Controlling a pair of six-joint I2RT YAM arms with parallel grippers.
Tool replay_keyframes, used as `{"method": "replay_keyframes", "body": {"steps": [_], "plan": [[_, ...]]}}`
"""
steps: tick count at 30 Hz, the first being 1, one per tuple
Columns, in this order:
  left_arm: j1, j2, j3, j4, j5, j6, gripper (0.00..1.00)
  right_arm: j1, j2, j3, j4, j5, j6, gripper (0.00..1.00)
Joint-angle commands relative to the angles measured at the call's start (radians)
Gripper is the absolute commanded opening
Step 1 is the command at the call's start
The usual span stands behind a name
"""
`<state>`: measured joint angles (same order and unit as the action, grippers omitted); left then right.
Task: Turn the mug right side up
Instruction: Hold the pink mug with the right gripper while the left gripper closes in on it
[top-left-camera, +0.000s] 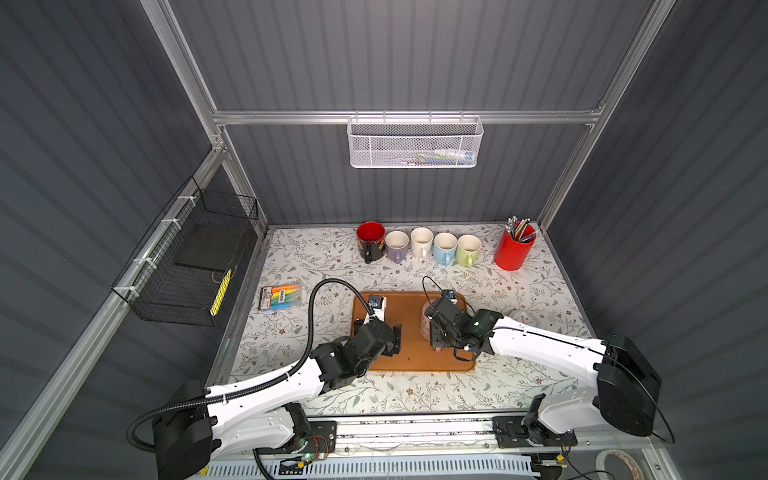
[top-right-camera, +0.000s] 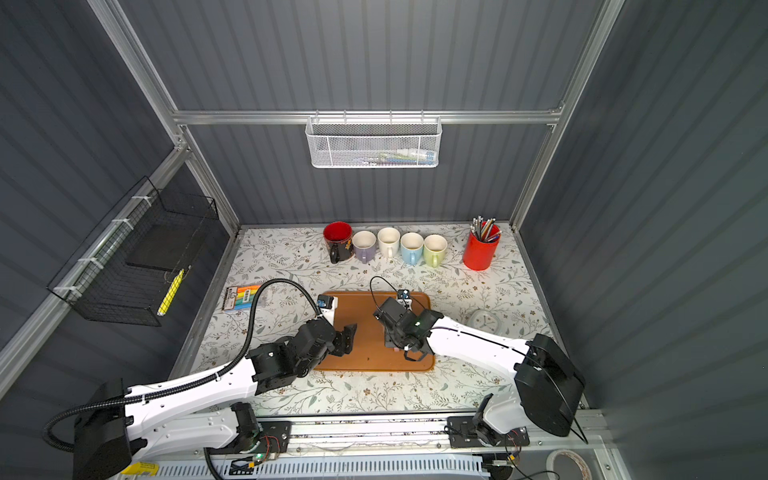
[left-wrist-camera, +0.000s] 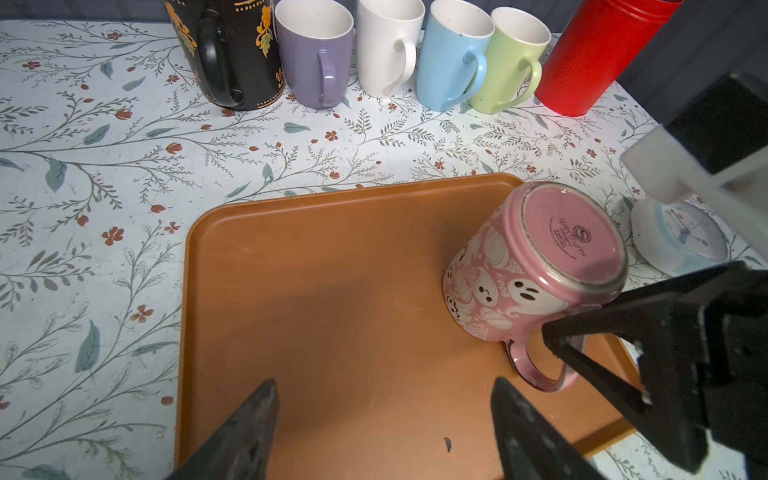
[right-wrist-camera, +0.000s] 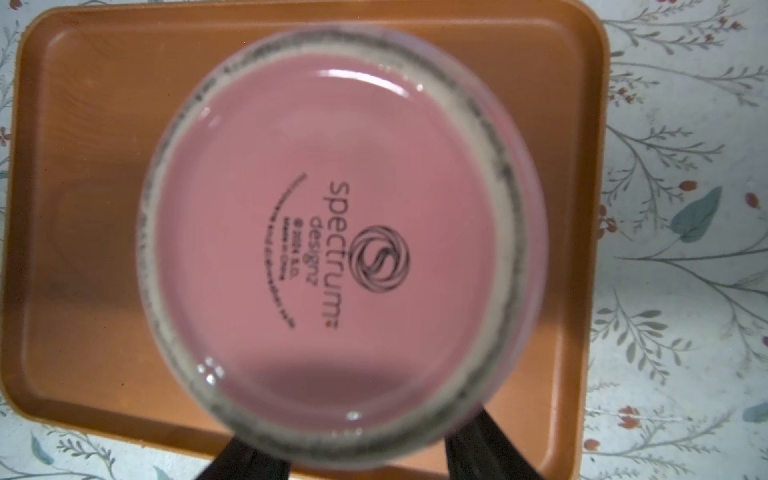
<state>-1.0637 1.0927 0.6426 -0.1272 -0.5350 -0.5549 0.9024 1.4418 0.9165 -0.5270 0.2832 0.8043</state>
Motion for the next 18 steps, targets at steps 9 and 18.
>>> {"method": "replay_keyframes", "body": {"steps": [9,18], "plan": [[0.000,-0.012,-0.019,-0.024,-0.037,0.004,0.81,0.005,0.069,0.037,-0.003,0.076,-0.029,0.49],[0.001,0.008,-0.006,-0.026,-0.040,0.013,0.82,0.004,0.116,0.050,0.004,0.079,-0.050,0.45]]}}
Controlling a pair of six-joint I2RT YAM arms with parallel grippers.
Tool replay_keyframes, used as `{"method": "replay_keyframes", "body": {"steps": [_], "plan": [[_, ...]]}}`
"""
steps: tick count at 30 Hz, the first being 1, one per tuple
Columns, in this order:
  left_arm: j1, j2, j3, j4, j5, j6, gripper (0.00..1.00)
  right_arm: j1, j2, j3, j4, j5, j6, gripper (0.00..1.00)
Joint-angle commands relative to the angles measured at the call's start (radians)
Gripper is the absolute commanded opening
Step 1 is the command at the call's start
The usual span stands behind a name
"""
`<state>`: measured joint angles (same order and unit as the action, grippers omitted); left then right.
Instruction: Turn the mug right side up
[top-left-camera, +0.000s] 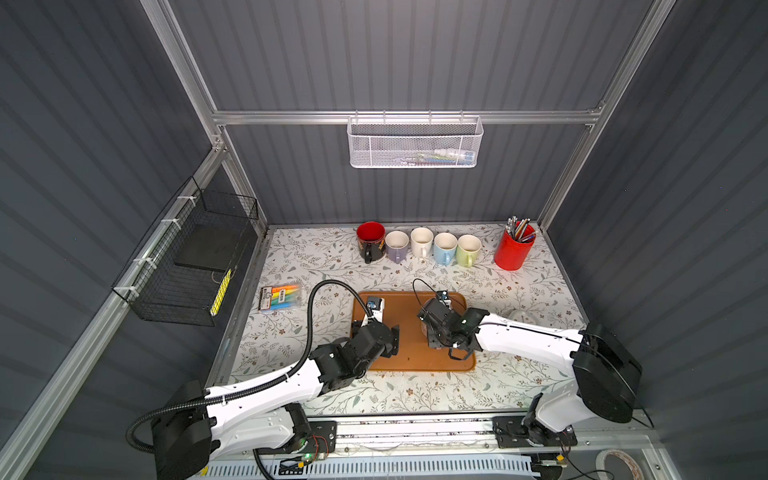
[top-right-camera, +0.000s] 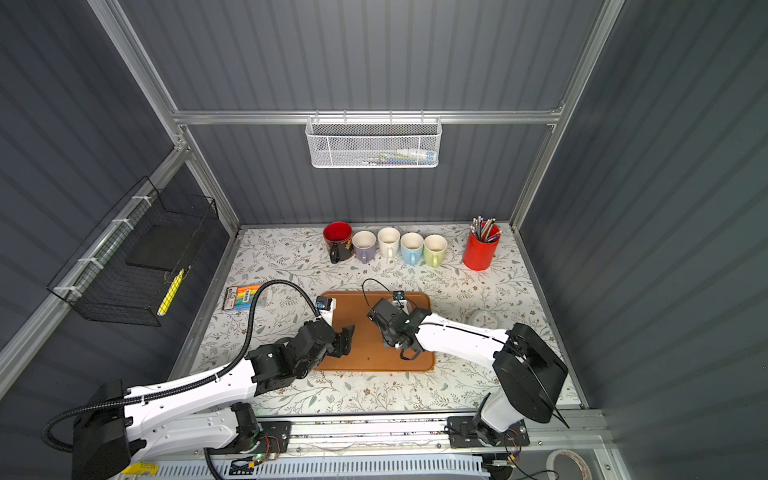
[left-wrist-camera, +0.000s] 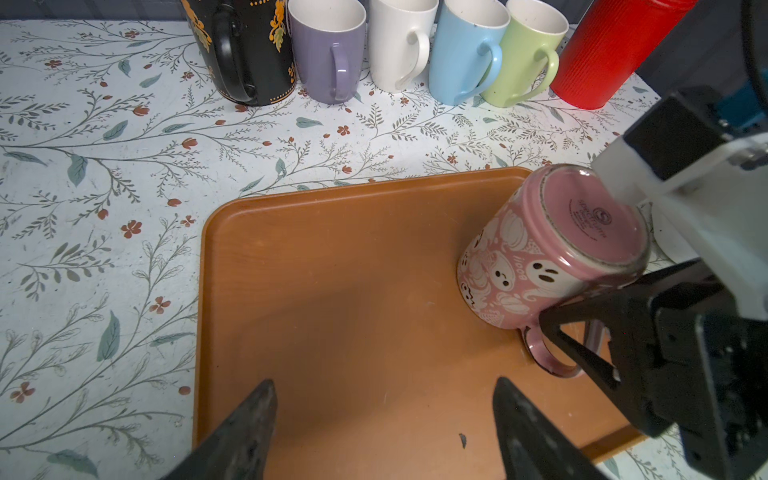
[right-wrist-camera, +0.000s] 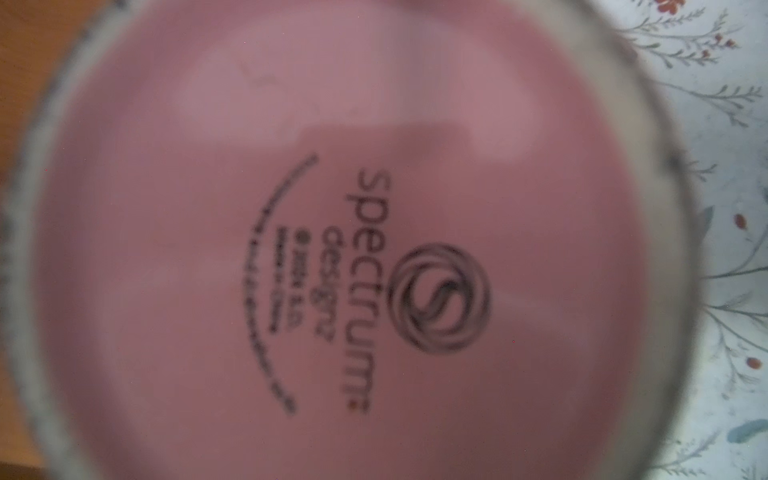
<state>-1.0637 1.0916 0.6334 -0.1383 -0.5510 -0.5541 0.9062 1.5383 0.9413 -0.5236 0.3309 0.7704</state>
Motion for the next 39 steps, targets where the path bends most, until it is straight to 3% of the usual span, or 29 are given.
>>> {"method": "replay_keyframes", "body": {"steps": [1,6,15,25,29,39], "plan": [[0.001,0.011,0.003,-0.015,-0.024,0.013,0.82,0.000,0.025,0.029,-0.001,0.031,-0.019,0.45],[0.001,0.023,0.012,-0.015,-0.024,0.023,0.82,-0.004,0.042,0.040,-0.003,0.034,-0.032,0.42],[0.001,0.034,0.019,-0.015,-0.027,0.028,0.83,-0.009,0.048,0.046,-0.011,0.040,-0.045,0.27],[0.001,0.011,0.010,-0.030,-0.031,0.008,0.84,-0.010,0.037,0.051,-0.015,0.047,-0.061,0.01],[0.001,0.001,0.011,-0.056,-0.064,-0.021,1.00,-0.009,0.025,0.052,-0.014,0.049,-0.076,0.00],[0.001,-0.042,0.036,-0.098,-0.097,-0.016,1.00,-0.014,-0.111,0.028,0.057,0.023,-0.161,0.00]]}}
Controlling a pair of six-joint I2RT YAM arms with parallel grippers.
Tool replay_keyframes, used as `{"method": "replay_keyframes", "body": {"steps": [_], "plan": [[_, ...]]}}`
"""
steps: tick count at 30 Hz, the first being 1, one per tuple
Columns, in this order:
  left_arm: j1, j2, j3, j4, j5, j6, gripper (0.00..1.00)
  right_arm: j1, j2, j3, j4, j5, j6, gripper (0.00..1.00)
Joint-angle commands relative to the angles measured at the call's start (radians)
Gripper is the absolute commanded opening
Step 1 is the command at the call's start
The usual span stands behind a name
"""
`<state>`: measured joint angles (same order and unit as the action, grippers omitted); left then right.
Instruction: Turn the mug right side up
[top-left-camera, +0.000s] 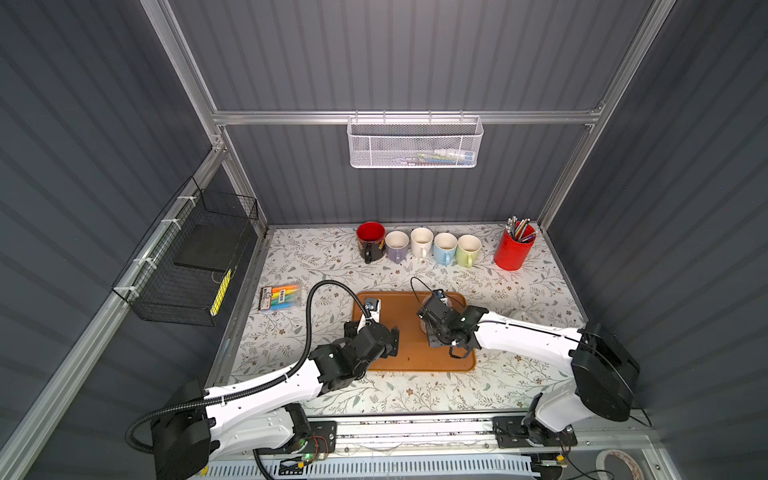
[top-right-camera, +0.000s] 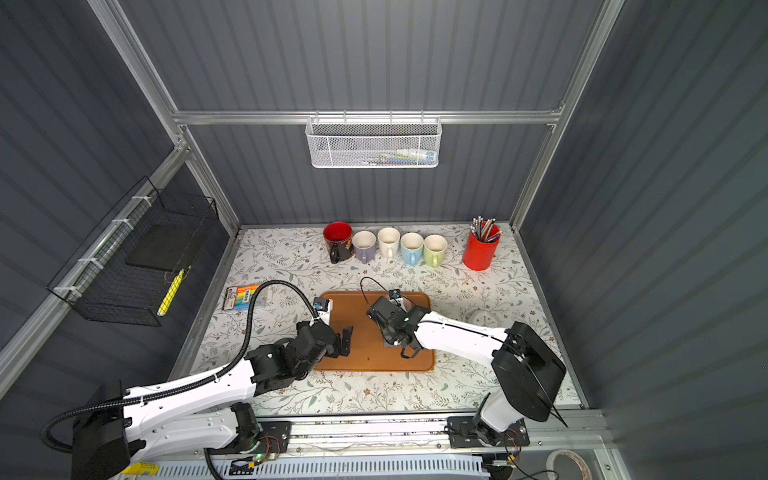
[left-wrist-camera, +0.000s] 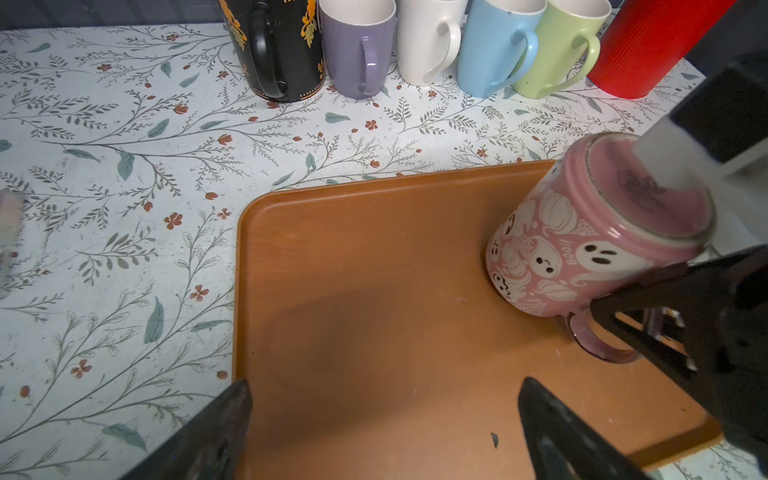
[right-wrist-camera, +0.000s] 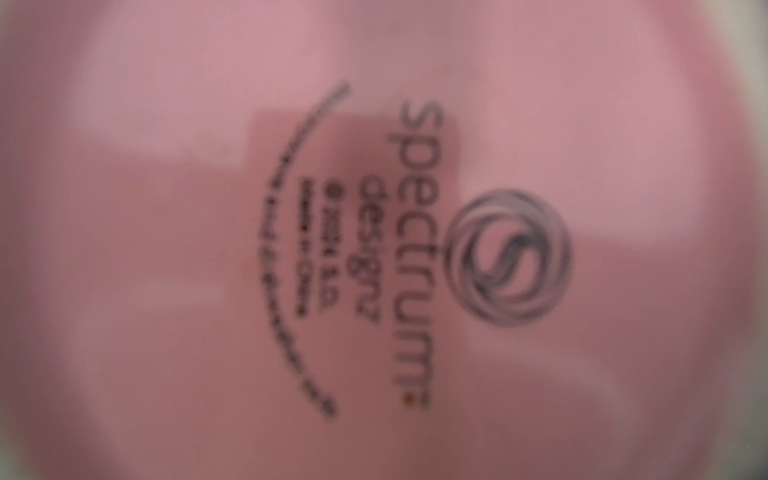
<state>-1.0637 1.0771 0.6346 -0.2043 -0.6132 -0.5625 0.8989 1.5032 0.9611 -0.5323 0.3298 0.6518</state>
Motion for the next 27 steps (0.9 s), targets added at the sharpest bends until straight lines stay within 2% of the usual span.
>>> {"method": "replay_keyframes", "body": {"steps": [1,5,10,17,27], "plan": [[0.001,-0.033,0.037,-0.034,-0.034,-0.004,1.00,-0.013,-0.096,0.002,0.078,0.011,-0.050,0.00],[0.001,-0.052,0.045,-0.052,-0.037,0.000,1.00,-0.043,-0.179,-0.037,0.138,-0.071,-0.061,0.00],[0.001,-0.095,0.046,-0.047,-0.021,0.022,1.00,-0.097,-0.294,-0.114,0.290,-0.236,-0.073,0.00],[0.001,-0.200,-0.021,0.100,0.095,0.076,1.00,-0.164,-0.420,-0.173,0.398,-0.409,-0.083,0.00],[0.018,-0.226,-0.121,0.350,0.333,0.066,0.98,-0.211,-0.523,-0.252,0.558,-0.595,-0.074,0.00]]}}
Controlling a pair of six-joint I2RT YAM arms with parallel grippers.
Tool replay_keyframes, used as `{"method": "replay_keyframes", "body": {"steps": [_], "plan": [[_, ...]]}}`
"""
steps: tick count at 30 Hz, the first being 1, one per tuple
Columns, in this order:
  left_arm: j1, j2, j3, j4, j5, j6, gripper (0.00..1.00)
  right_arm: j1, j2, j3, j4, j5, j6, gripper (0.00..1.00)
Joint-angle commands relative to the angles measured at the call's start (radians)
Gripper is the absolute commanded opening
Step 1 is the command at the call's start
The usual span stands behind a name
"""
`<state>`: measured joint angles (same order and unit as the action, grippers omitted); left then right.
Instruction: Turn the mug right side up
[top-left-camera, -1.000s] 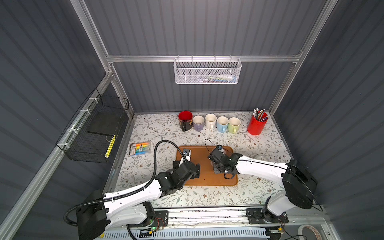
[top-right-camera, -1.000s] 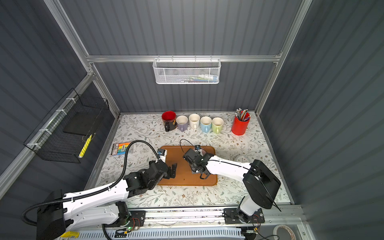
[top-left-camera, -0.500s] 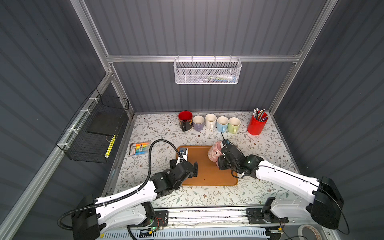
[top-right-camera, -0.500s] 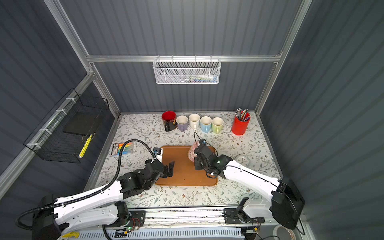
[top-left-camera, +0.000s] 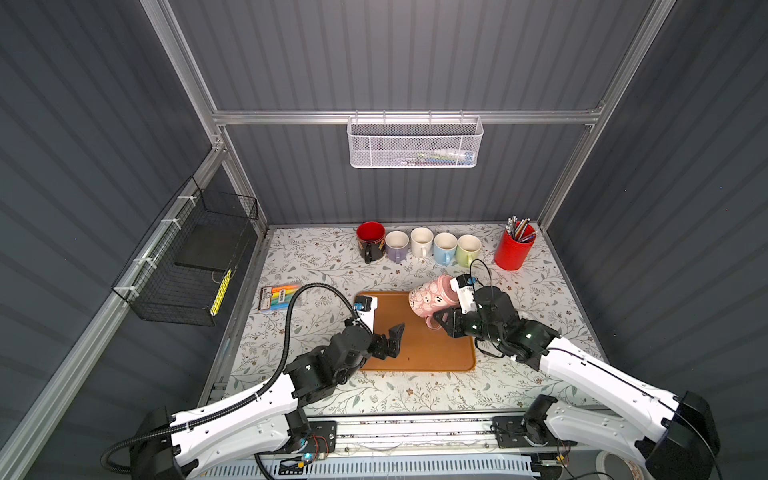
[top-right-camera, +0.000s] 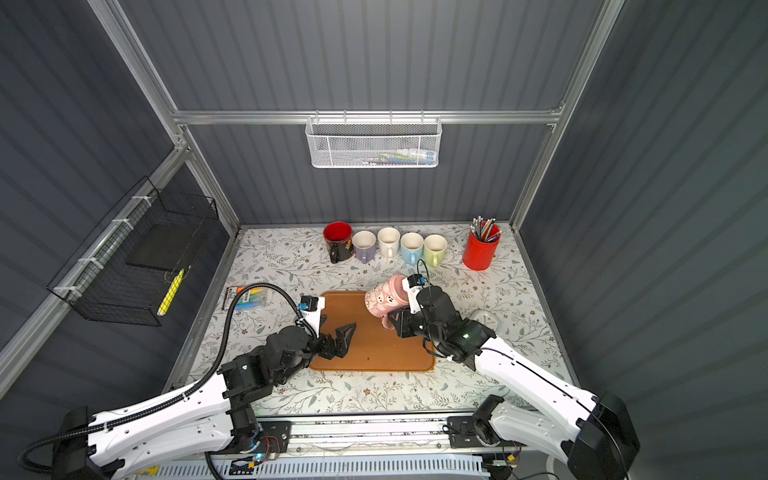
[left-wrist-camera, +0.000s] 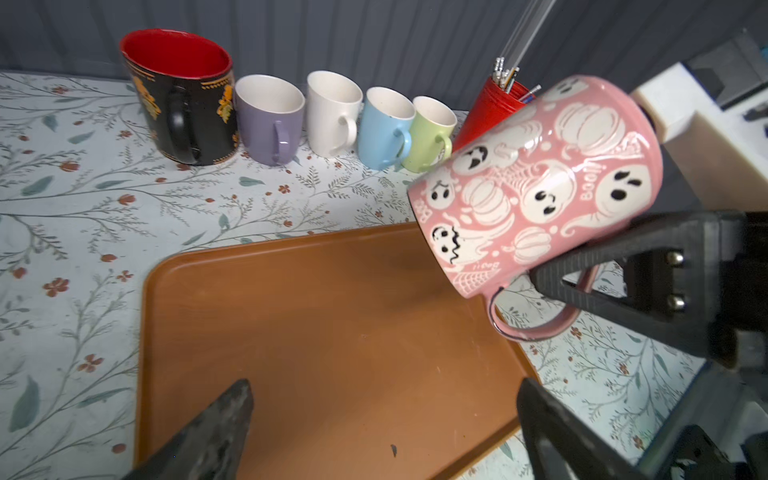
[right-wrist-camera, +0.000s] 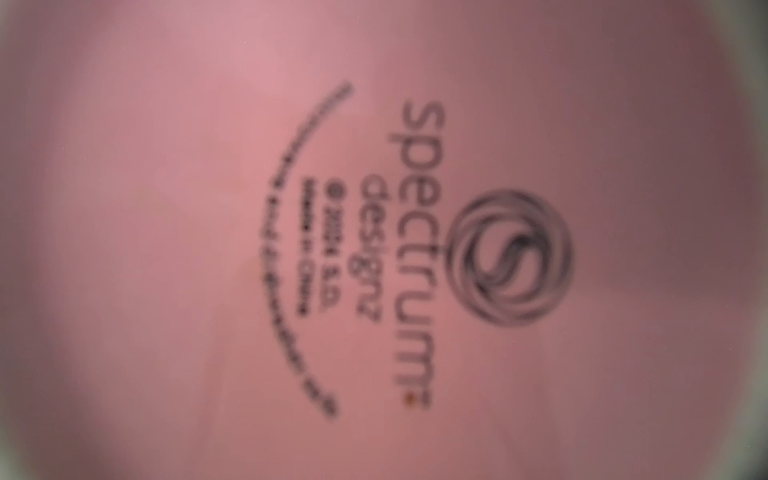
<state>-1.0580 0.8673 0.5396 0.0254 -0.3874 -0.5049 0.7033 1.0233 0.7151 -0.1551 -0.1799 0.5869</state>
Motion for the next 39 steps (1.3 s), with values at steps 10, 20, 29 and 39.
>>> {"method": "replay_keyframes", "body": {"steps": [10,20,29,39], "plan": [[0.160,-0.029,-0.138,0.404,0.423,-0.107,0.96,-0.116,-0.094,-0.073,0.378,-0.306,0.068,0.00],[0.230,0.127,-0.165,0.717,0.618,-0.230,0.90,-0.244,0.006,-0.114,0.718,-0.530,0.300,0.00],[0.263,0.277,-0.104,0.857,0.700,-0.287,0.84,-0.270,0.143,-0.082,0.895,-0.636,0.393,0.00],[0.331,0.429,-0.067,1.060,0.798,-0.418,0.73,-0.271,0.209,-0.075,1.024,-0.700,0.426,0.00]]}}
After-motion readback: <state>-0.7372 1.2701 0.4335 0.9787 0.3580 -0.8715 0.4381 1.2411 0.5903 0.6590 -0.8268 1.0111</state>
